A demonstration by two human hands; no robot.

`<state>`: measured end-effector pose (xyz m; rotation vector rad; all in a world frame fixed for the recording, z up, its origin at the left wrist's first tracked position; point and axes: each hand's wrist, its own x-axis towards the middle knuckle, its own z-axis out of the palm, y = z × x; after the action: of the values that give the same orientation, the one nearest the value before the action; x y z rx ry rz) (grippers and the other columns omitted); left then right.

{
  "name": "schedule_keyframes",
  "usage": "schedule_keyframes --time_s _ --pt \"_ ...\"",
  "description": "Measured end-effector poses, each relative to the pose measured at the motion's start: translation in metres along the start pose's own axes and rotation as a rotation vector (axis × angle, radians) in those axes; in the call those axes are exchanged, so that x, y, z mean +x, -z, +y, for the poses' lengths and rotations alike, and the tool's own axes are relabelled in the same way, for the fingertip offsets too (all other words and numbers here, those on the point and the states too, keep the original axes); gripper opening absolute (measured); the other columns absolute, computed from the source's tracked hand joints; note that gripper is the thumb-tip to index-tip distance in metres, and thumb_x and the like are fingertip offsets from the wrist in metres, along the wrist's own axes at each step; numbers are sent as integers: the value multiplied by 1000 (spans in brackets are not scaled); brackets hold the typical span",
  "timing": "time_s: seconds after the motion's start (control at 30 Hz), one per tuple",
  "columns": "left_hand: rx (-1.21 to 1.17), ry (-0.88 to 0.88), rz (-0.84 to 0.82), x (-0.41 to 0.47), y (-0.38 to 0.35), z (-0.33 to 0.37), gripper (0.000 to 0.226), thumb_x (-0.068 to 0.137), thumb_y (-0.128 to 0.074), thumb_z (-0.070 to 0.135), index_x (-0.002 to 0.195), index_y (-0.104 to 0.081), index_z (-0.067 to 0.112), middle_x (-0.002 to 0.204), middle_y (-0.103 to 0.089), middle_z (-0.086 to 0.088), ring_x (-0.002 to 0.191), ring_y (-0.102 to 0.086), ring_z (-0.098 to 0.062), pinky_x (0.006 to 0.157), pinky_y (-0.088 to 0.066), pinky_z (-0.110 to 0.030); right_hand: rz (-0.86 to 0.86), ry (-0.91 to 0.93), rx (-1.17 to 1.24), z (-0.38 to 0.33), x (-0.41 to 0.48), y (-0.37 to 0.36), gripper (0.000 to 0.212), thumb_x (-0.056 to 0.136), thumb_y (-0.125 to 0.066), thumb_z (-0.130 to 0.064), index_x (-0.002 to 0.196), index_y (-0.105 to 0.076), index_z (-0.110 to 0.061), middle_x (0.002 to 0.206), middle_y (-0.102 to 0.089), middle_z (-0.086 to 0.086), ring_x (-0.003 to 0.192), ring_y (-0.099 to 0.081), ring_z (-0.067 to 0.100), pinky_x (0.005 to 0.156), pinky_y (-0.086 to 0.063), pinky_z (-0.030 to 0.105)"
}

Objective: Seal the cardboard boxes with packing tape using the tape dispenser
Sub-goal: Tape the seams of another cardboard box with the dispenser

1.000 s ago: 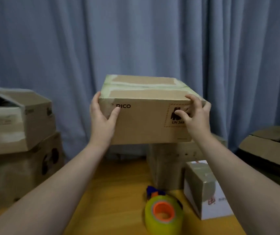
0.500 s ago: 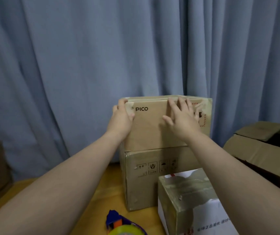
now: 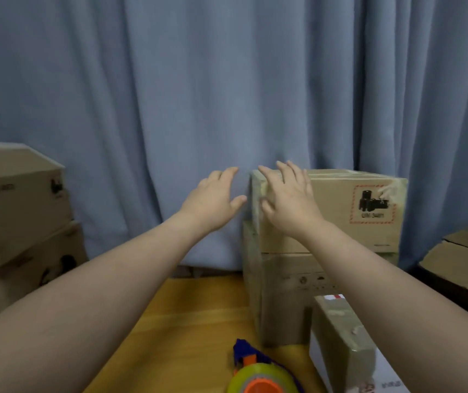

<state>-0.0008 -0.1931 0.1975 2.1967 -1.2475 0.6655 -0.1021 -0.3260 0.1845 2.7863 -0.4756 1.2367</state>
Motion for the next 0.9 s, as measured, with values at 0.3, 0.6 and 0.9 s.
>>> schedule_keyframes --time_s 0.3,0.6,0.9 --pt "207 127 186 -105 117 -142 50 92 -57 35 135 -47 11 137 -47 -12 127 -42 -32 106 -34 -41 -123 186 219 -179 6 -30 56 92 -54 -29 145 -36 -25 151 -30 10 142 -20 25 118 -8 43" --pt "594 282 414 -112 185 -292 52 93 -50 43 139 -44 19 157 -17 -14 145 -7 -34 114 1 -53 -300 183 483 -309 60 -115 53 95 -50 -44 144 -38 -26 152 -30 5 140 -24 27 115 -20 41" --pt "376 634 360 -92 241 -379 61 98 -32 51 146 -27 15 142 -43 -15 129 -39 -37 108 -20 -55 -594 -94 1118 -412 147 -135 59 91 -49 -58 145 -38 -36 158 -13 1 146 -12 16 113 -19 31"
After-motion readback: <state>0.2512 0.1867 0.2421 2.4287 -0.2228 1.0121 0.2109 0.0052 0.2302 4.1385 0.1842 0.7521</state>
